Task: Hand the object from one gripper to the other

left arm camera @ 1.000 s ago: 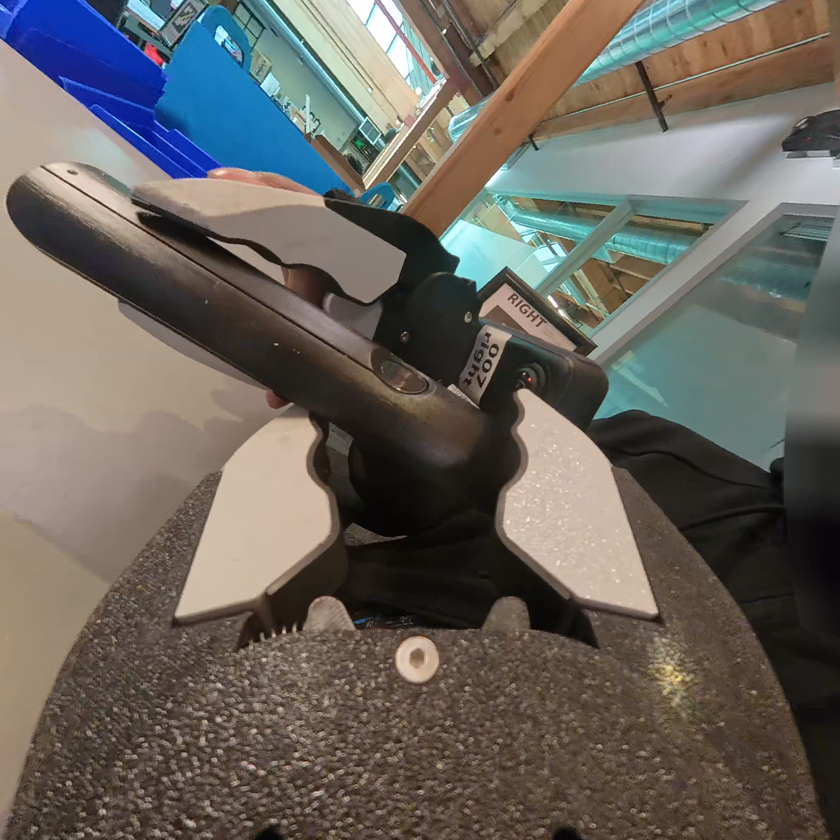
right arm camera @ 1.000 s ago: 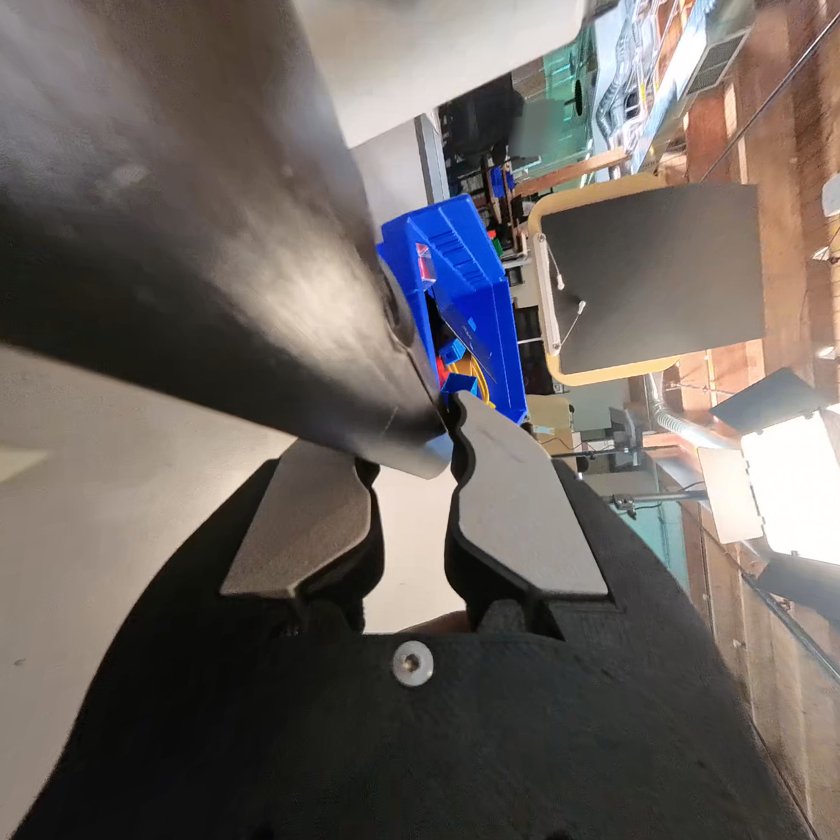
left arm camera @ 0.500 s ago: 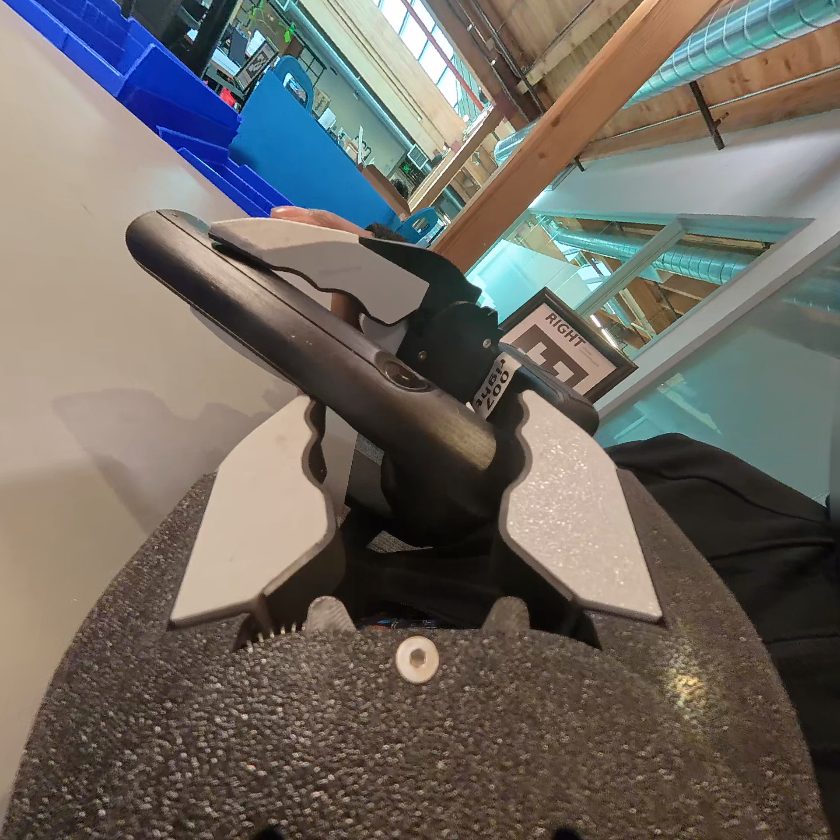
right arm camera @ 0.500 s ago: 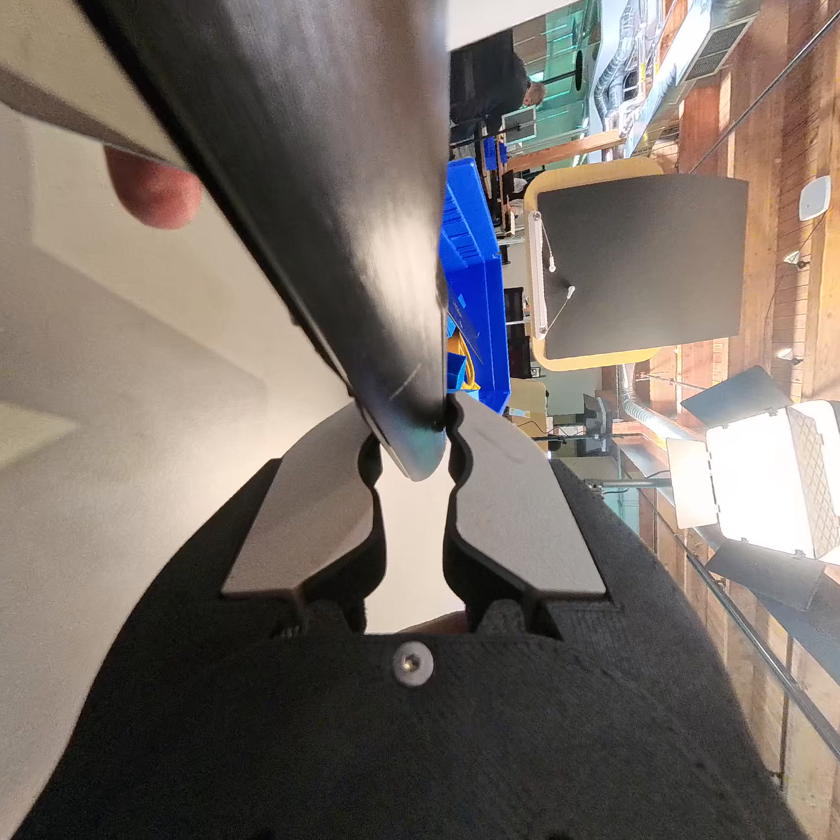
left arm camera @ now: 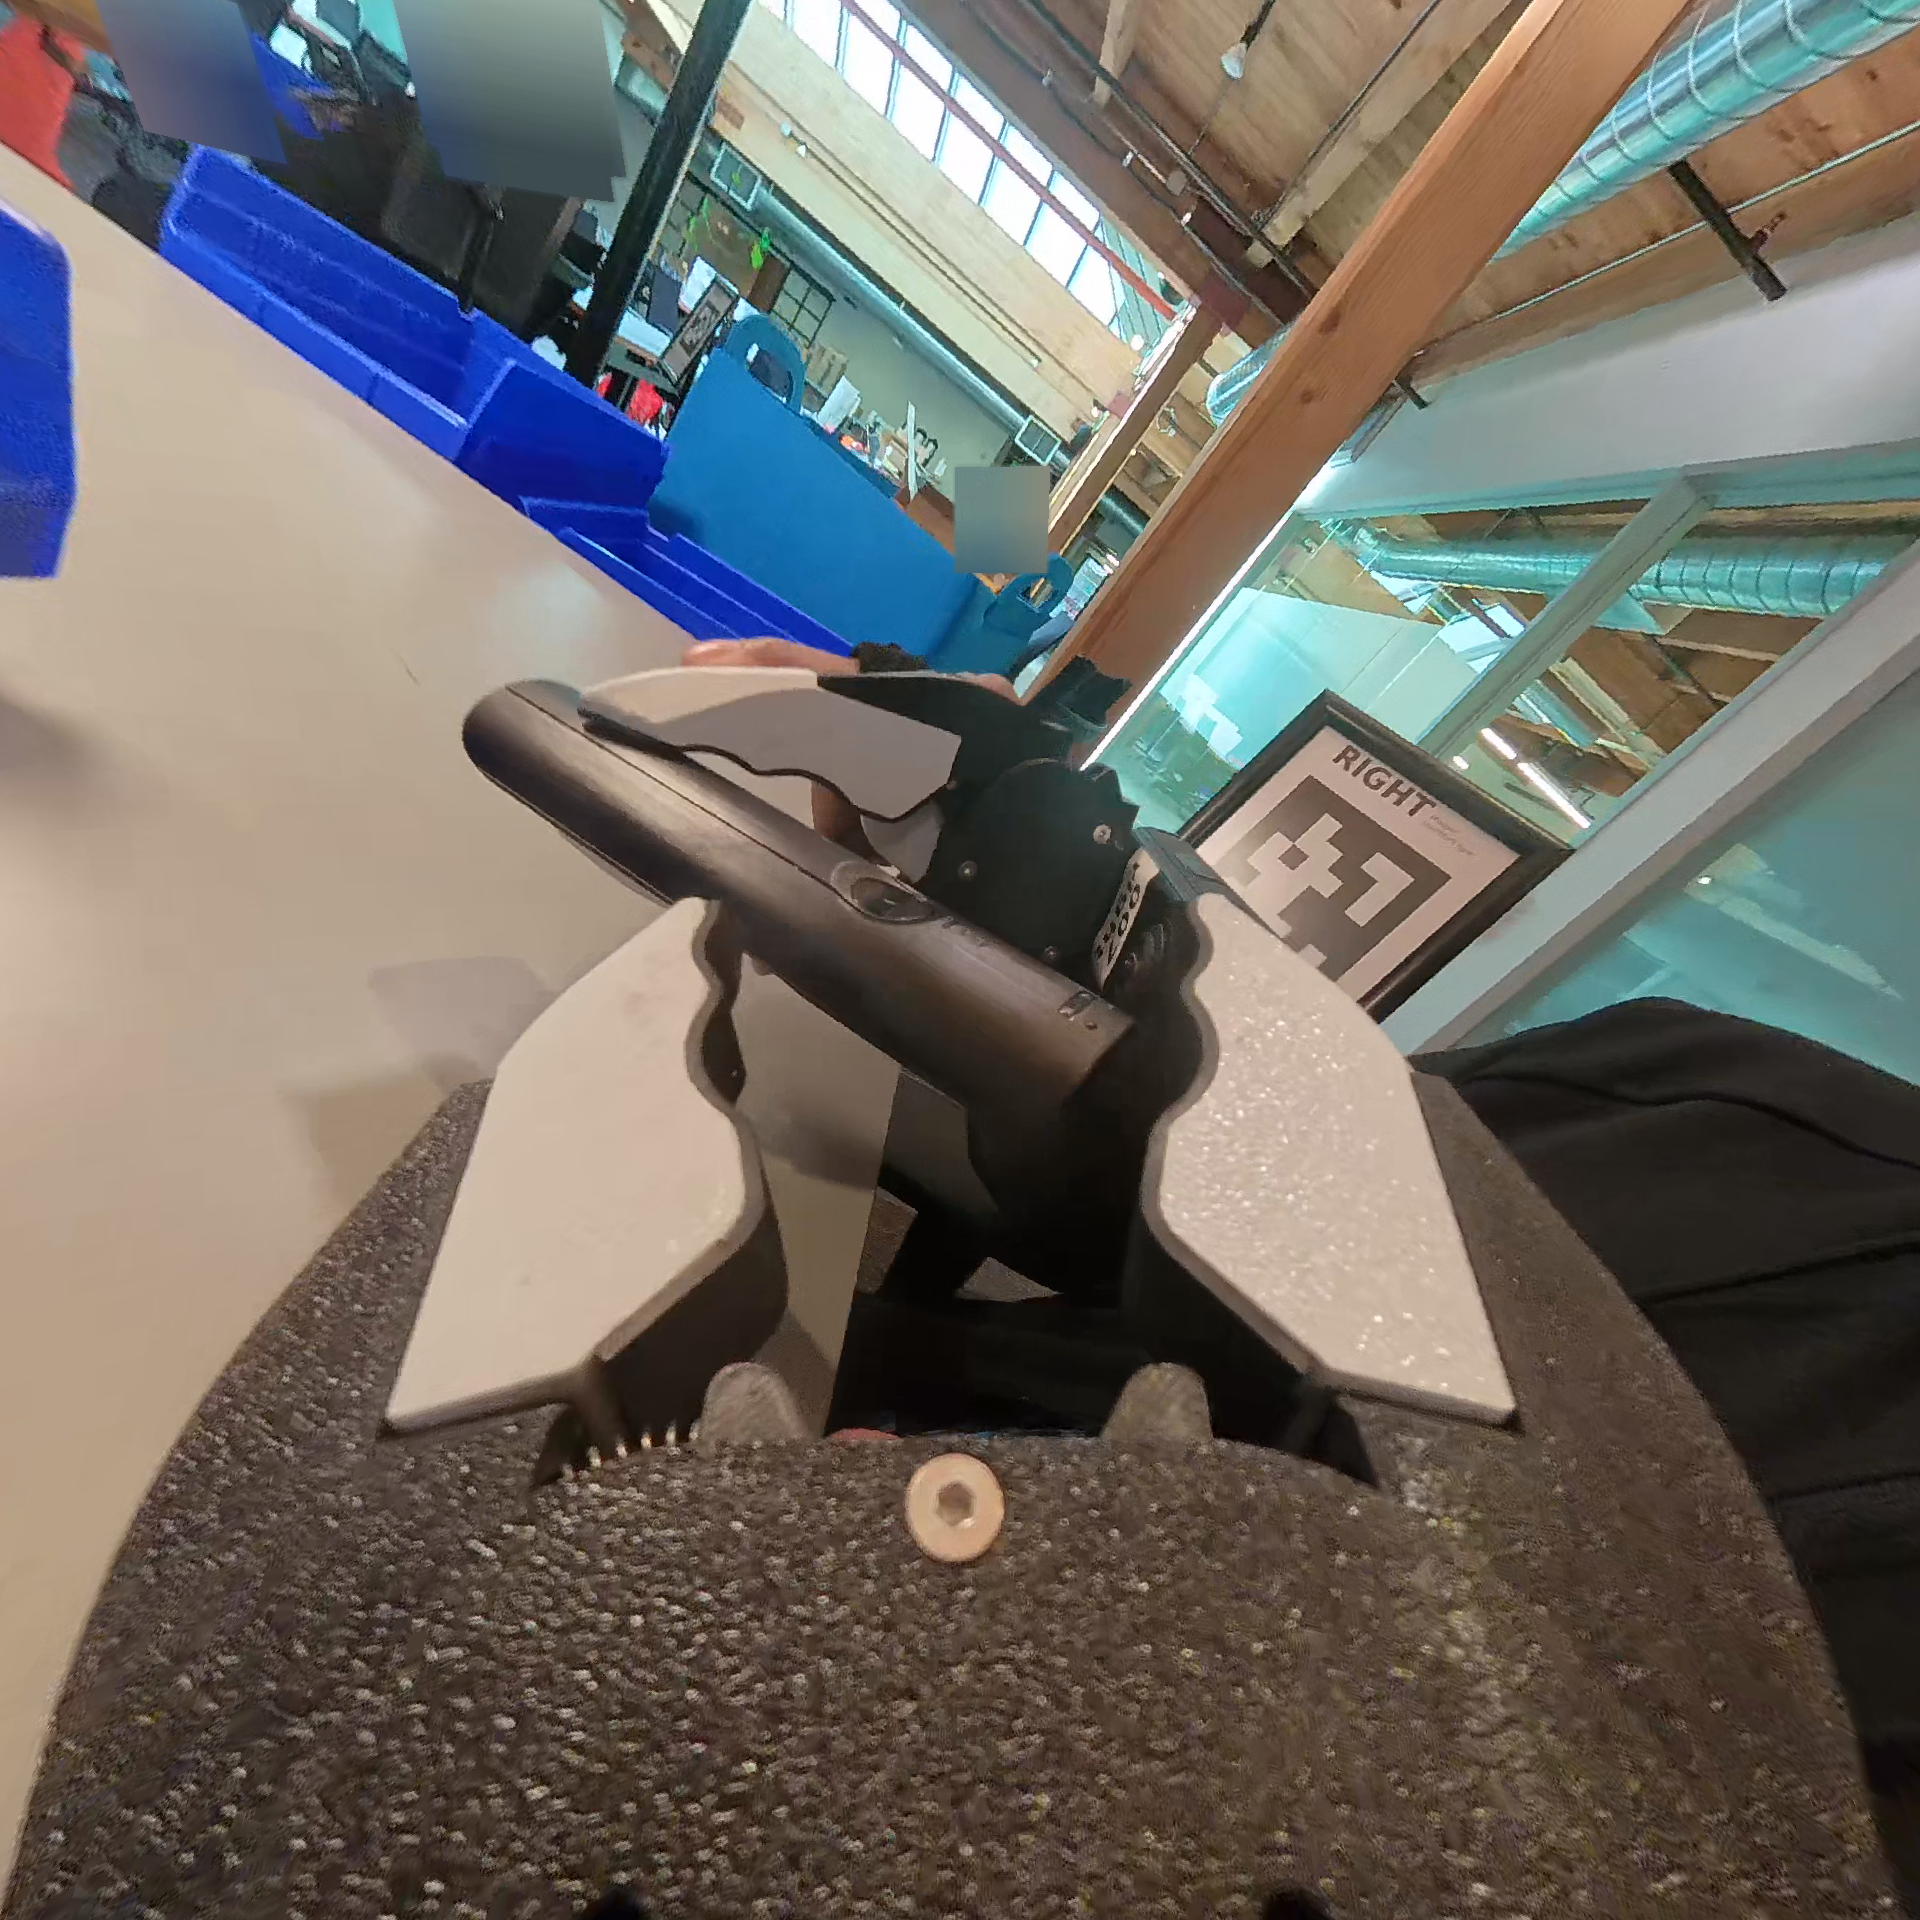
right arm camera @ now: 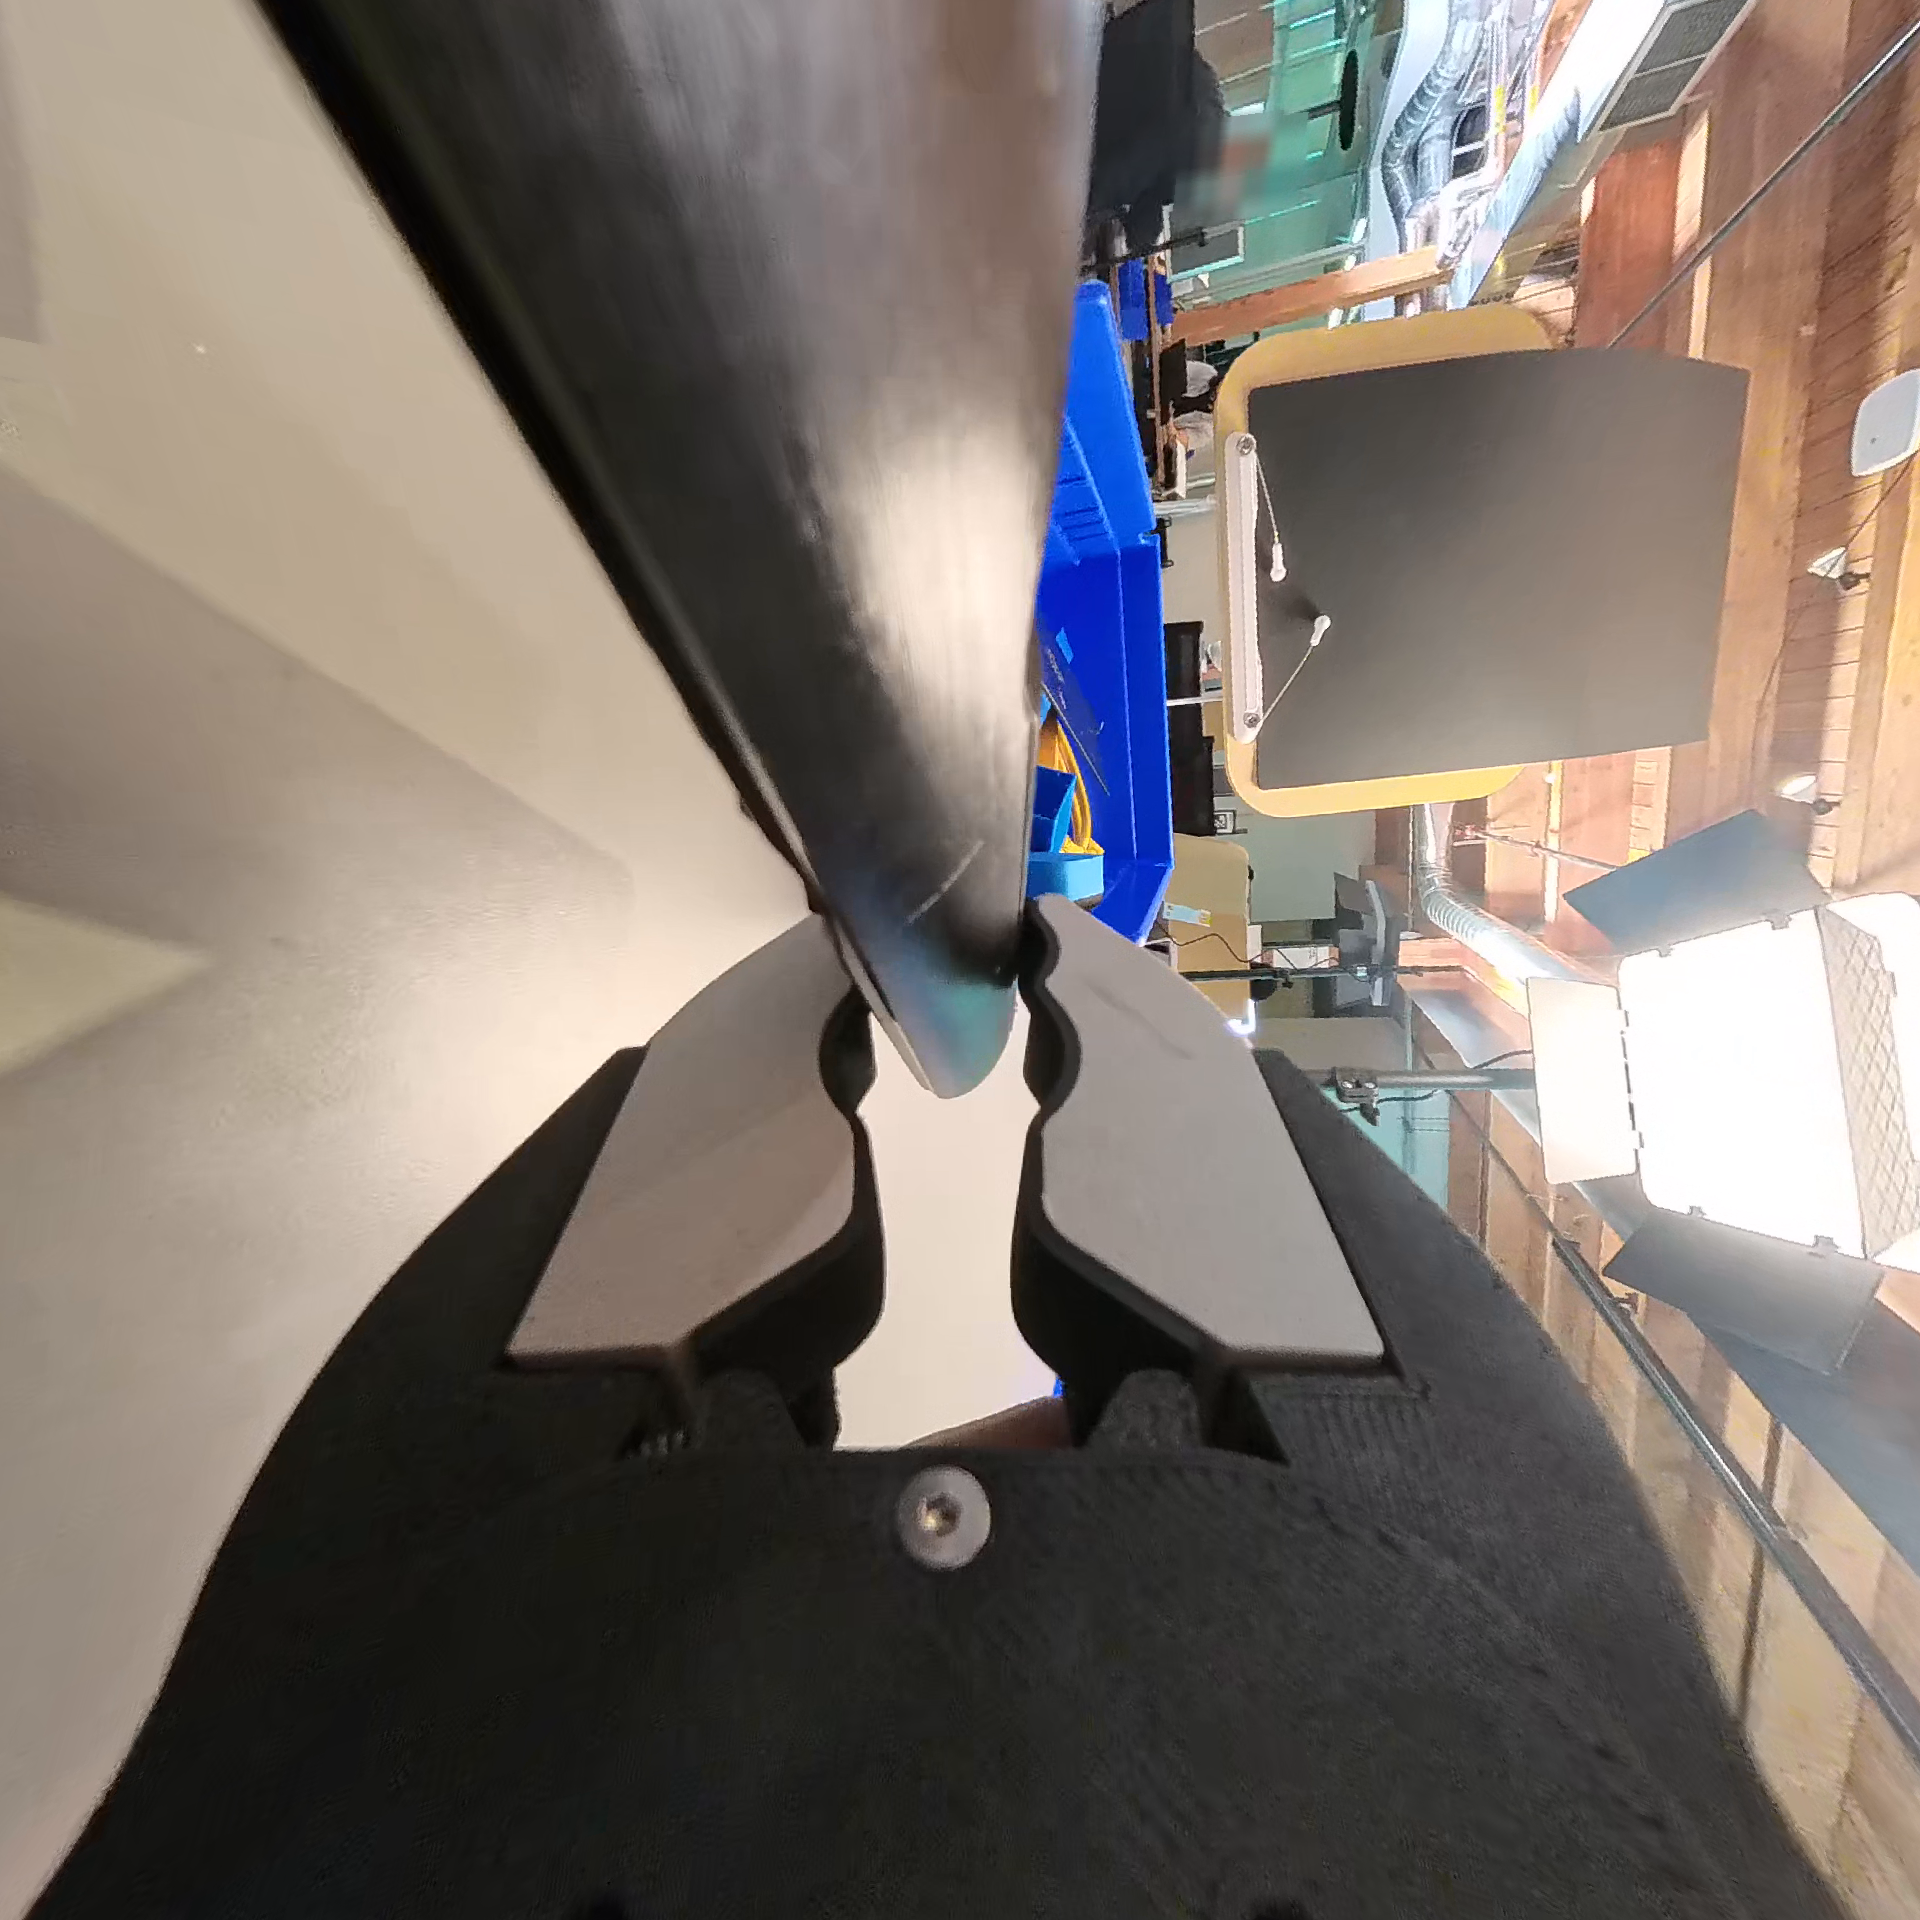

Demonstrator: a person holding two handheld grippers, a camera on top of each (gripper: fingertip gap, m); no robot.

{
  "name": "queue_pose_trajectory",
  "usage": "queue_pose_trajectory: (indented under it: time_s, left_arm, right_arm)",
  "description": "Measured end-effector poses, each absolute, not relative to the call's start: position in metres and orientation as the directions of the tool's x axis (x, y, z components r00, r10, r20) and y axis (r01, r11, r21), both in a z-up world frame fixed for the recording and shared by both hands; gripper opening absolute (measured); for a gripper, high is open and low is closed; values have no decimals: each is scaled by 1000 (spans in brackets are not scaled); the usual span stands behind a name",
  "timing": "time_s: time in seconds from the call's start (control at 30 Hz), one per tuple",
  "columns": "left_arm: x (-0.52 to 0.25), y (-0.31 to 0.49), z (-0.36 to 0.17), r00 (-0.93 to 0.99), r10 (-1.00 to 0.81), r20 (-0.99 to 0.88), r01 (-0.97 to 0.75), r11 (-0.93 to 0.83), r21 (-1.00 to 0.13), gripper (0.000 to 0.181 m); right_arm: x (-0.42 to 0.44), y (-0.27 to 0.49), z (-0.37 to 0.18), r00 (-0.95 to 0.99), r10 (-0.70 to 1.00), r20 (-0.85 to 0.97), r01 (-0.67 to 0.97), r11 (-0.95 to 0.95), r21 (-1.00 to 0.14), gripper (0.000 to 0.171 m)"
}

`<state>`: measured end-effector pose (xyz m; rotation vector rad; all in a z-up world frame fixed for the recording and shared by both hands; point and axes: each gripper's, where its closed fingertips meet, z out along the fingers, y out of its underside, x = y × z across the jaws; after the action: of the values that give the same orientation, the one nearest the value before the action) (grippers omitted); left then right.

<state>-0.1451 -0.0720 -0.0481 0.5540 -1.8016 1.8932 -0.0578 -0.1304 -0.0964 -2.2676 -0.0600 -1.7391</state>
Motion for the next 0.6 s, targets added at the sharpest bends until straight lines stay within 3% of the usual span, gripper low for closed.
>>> queue_pose_trajectory:
  time_s: [0.13,0.27,0.4,0.6]
  left_arm:
    - [-141,-60,-43,-904,14,428,-428,-44,-903,79]
    - [-136,-47,-43,-992,-125,33,-34,5,-999,77]
    - [-132,-40,-50,-905,-205,-373,359,104,-928,77]
    - [-145,-56,-62,-833,-162,-528,509,147,-848,79]
  right_arm:
    - [-58,-129,-99,304,-160,939,202,-952,-228,25]
    - [-61,-128,-99,352,-210,912,197,-936,-292,25]
    - [-65,-123,-101,413,-261,873,190,-913,-362,25]
    - [-82,-102,-104,535,-283,796,238,-854,-463,25]
